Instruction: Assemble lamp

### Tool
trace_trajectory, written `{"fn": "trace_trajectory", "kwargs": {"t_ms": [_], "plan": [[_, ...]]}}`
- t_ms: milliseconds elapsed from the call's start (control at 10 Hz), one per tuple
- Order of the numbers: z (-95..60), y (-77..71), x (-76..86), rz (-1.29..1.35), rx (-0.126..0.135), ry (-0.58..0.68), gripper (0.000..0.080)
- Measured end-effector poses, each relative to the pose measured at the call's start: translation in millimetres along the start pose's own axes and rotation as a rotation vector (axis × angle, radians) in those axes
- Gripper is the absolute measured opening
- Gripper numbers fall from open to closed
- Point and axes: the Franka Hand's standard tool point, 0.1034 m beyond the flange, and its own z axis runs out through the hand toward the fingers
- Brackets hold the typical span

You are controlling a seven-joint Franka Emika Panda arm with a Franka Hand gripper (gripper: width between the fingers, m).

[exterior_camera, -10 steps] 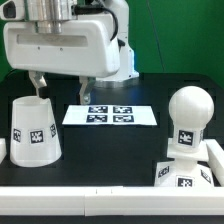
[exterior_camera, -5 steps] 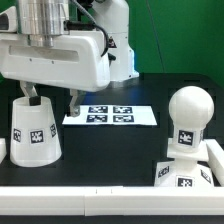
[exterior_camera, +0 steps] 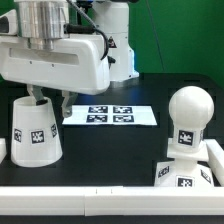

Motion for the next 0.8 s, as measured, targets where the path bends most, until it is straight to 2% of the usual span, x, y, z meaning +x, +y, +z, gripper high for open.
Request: {"fn": "trace_trajectory", "kwargs": {"t_ms": [100, 200, 300, 400, 500, 600, 700, 800], "plan": [[0.0, 0.0, 0.0, 0.000, 0.000, 0.000, 0.0105], [-0.2, -0.2, 0.2, 0.000, 0.000, 0.001, 0.0105], [-1.3, -1.0, 1.2, -0.001, 0.002, 0.003, 0.0043], [-1.3, -1.0, 1.2, -0.001, 0.002, 0.003, 0.0042], [-4.7, -7.7, -1.3, 0.016, 0.009, -0.009, 0.0042], [-27.3, -33.1, -7.8, 0.015, 0.046, -0.020, 0.0042], [-57.6, -63.1, -13.4, 0.008, 0.093, -0.007, 0.0042], [-81.8, -87.4, -18.8, 0.030, 0.128, -0.001, 0.0042]]}}
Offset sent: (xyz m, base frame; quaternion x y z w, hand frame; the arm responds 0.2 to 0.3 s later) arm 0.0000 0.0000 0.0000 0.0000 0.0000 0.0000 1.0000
